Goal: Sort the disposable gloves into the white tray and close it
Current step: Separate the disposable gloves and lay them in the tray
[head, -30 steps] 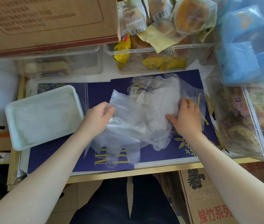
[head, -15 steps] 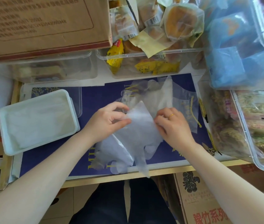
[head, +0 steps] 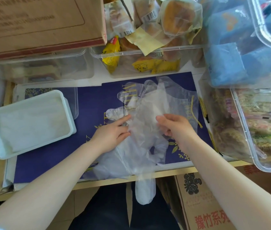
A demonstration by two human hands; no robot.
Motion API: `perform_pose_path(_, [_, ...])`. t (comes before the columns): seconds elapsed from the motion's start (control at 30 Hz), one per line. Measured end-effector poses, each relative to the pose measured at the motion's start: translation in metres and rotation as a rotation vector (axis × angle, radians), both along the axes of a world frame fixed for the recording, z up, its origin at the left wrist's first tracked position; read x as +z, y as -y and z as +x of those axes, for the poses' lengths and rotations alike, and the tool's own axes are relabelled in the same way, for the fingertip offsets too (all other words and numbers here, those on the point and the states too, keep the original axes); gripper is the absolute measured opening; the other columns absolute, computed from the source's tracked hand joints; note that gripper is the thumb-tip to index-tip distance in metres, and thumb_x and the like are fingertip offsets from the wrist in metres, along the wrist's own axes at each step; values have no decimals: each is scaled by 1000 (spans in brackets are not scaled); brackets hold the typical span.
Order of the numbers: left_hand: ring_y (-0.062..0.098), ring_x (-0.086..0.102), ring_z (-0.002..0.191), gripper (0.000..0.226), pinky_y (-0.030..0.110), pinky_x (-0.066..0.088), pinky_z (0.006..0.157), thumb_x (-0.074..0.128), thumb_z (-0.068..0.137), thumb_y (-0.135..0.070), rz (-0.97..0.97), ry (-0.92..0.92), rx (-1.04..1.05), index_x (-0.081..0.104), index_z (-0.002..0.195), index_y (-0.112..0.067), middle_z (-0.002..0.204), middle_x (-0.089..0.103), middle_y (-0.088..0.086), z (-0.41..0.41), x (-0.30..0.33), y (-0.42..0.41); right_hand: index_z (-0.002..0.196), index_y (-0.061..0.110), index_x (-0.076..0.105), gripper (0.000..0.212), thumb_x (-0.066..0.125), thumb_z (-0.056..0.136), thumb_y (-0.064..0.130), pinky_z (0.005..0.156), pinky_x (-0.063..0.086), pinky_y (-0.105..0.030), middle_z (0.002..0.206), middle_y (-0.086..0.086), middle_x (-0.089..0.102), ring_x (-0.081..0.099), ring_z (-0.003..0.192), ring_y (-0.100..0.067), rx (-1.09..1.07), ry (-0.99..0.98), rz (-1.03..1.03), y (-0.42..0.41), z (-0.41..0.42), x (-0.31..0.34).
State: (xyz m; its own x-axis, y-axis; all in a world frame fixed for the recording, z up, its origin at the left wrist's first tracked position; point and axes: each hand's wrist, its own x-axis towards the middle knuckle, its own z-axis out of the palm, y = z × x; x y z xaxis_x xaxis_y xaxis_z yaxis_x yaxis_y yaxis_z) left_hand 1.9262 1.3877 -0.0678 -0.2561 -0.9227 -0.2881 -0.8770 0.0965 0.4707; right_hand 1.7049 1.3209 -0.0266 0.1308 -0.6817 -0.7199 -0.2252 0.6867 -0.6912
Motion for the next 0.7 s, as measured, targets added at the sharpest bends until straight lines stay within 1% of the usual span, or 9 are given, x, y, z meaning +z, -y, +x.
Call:
perform_pose_path(0.07, [14, 60, 108, 58, 29, 47, 68, 33, 87, -56, 16, -63, 75, 67, 83, -8, 144, 26, -22, 1, 3, 0, 86, 7, 64, 11, 69, 83, 17, 53, 35, -26, 66, -6, 52, 44, 60, -19, 13, -3, 37, 1, 3, 1])
perform_pose_path(0.17, [4, 56, 106, 45, 16, 43, 83, 47, 88, -43, -56, -288, 312, 73, 97, -7, 125, 52, -16, 5, 20, -2, 75, 17, 55, 15, 62, 87, 14, 49, 33, -24, 66, -1, 52, 47, 55, -15, -101, 23, -18, 8, 2, 6])
perform_pose_path(0.23, [10, 60, 89, 26, 8, 40, 74, 56, 92, -25, -150, -356, 535, 72, 102, -7, 103, 67, -3, 13, 35, -4, 75, 19, 54, 17, 58, 90, 13, 57, 39, -28, 65, 3, 55, 51, 57, -12, -253, 139, -86, 16, -3, 15])
perform_pose_path(0.3, [17, 54, 74, 21, 22, 40, 66, 53, 95, -21, -208, -348, 739, 70, 90, -11, 79, 64, 5, 22, 50, -4, 73, 18, 52, 21, 55, 92, 11, 64, 43, -26, 61, 5, 54, 50, 58, -10, -335, 236, -170, 21, -11, 25])
perform_pose_path(0.4, [15, 39, 63, 33, 28, 31, 59, 48, 96, -24, -301, -338, 968, 54, 70, -4, 59, 43, 3, 33, 65, 2, 68, 17, 48, 25, 55, 91, 11, 58, 35, -25, 57, 2, 47, 41, 53, -10, -336, 134, -292, 20, -12, 41])
perform_pose_path(0.47, [13, 36, 64, 34, 28, 31, 61, 47, 95, -28, -352, -419, 1053, 53, 71, -5, 62, 40, 1, 32, 74, 8, 67, 16, 46, 25, 55, 89, 10, 53, 36, -25, 55, 1, 44, 41, 51, -11, -288, 51, -344, 13, -4, 52])
perform_pose_path(0.53, [4, 45, 66, 25, 23, 37, 66, 47, 96, -27, -380, -533, 1049, 63, 81, -15, 73, 52, -4, 19, 88, 13, 68, 14, 47, 22, 53, 89, 9, 52, 42, -26, 56, -3, 47, 46, 52, -14, -198, 80, -372, 3, 9, 66])
perform_pose_path(0.6, [-14, 55, 75, 20, 9, 41, 74, 47, 98, -22, -385, -641, 978, 67, 100, -25, 87, 63, -16, -1, 102, 14, 70, 11, 48, 20, 52, 89, 8, 55, 46, -26, 61, -11, 51, 48, 53, -16, -112, 164, -384, -7, 25, 80])
perform_pose_path(0.7, [-16, 57, 90, 20, 12, 45, 84, 50, 97, -20, -287, -773, 859, 65, 104, -30, 98, 65, -21, -32, 108, 8, 73, 9, 47, 18, 51, 90, 7, 61, 45, -30, 62, -13, 52, 48, 55, -17, -80, 242, -383, -15, 49, 95])
